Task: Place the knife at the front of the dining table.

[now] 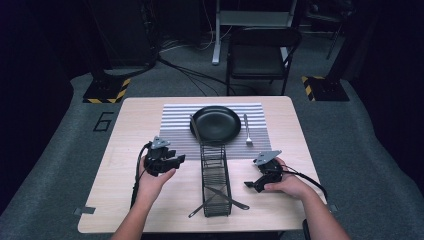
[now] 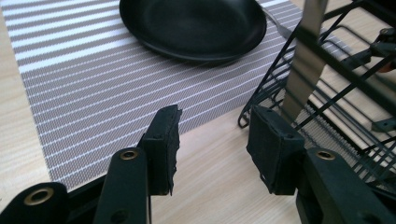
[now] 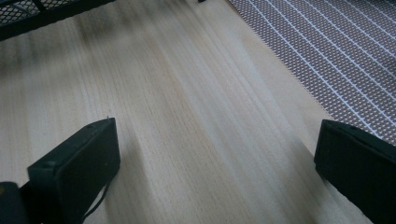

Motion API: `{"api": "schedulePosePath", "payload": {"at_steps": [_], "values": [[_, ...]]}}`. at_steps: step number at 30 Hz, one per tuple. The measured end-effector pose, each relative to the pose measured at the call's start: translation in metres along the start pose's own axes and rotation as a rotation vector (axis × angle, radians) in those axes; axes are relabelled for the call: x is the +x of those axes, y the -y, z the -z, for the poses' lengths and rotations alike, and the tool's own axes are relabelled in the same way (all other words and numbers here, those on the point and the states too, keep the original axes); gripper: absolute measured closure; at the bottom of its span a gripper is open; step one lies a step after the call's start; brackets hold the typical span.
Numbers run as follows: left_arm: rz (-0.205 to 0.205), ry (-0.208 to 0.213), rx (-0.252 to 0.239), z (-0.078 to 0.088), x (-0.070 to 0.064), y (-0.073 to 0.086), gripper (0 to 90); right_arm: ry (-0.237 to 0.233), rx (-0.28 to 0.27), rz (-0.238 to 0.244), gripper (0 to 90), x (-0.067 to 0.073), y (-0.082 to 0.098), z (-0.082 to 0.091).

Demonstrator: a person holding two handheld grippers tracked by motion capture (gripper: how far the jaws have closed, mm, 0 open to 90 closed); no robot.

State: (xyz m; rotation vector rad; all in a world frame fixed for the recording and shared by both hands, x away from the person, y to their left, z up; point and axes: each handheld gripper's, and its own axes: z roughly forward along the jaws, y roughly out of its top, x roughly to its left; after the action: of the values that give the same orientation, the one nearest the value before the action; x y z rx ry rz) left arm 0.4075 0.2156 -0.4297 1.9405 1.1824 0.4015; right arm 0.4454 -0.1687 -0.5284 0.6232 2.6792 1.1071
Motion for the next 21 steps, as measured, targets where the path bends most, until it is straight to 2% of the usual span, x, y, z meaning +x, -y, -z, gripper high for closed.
{"api": "schedulePosePath", "payload": {"at_steps": [9,14,21], "values": [[-0.025,0.044,-0.024,0.003,-0.012,-0.021,53.4,0.0,0.0,0.0,0.0,0.0,0.0,0.0],[-0.018,0.065,-0.035,0.005,-0.018,-0.03,54.0,0.0,0.0,0.008,0.0,-0.001,0.0,0.0],[-0.036,0.076,-0.047,0.006,-0.025,-0.041,56.1,0.0,0.0,0.0,0.0,0.0,0.0,0.0]]}}
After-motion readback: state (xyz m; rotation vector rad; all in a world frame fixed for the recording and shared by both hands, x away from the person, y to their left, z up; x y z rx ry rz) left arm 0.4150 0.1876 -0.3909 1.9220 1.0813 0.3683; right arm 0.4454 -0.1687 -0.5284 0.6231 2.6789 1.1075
